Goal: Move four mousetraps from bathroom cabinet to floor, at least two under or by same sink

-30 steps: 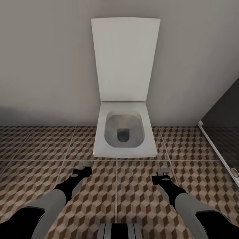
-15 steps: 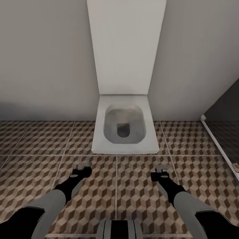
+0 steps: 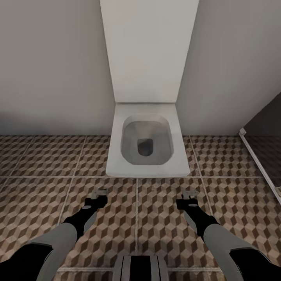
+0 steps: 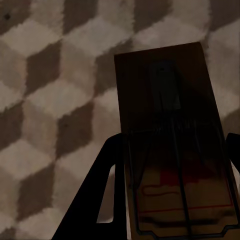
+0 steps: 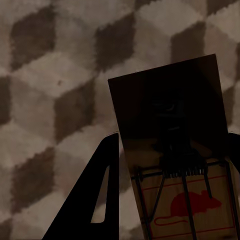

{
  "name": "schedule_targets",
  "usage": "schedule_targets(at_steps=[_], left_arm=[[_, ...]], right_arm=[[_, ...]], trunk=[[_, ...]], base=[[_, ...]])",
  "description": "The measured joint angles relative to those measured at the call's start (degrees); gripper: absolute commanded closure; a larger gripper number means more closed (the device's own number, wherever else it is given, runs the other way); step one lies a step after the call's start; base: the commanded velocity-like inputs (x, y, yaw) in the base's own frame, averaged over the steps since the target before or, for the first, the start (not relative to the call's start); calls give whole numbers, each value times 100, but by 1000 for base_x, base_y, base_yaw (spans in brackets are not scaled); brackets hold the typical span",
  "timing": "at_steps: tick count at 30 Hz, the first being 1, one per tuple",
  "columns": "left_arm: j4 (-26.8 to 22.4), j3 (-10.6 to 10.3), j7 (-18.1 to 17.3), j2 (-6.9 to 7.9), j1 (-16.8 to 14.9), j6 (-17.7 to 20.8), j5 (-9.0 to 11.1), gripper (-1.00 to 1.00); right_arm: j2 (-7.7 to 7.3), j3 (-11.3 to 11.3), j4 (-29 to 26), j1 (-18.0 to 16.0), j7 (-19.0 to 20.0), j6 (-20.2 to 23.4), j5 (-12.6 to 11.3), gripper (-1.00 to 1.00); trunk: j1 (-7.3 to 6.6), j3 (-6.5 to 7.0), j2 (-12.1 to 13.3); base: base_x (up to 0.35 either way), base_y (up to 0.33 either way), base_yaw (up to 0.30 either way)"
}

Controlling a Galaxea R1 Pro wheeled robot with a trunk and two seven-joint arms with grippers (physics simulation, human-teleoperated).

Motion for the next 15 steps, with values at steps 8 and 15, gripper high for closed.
schedule_targets(at_steps=[8,15], left_arm=[[5,-8,53,-8,0,-71,4,100],[5,-11,63,-16,0,-77,-9,100]], right_arm=[[-1,1,-7,0,0,-41,1,100],[-8,1,-8,1,0,-70,1,100]], trunk=[[15,-134,-8],[15,-134,-8]], base=[[0,0,0],[0,0,0]])
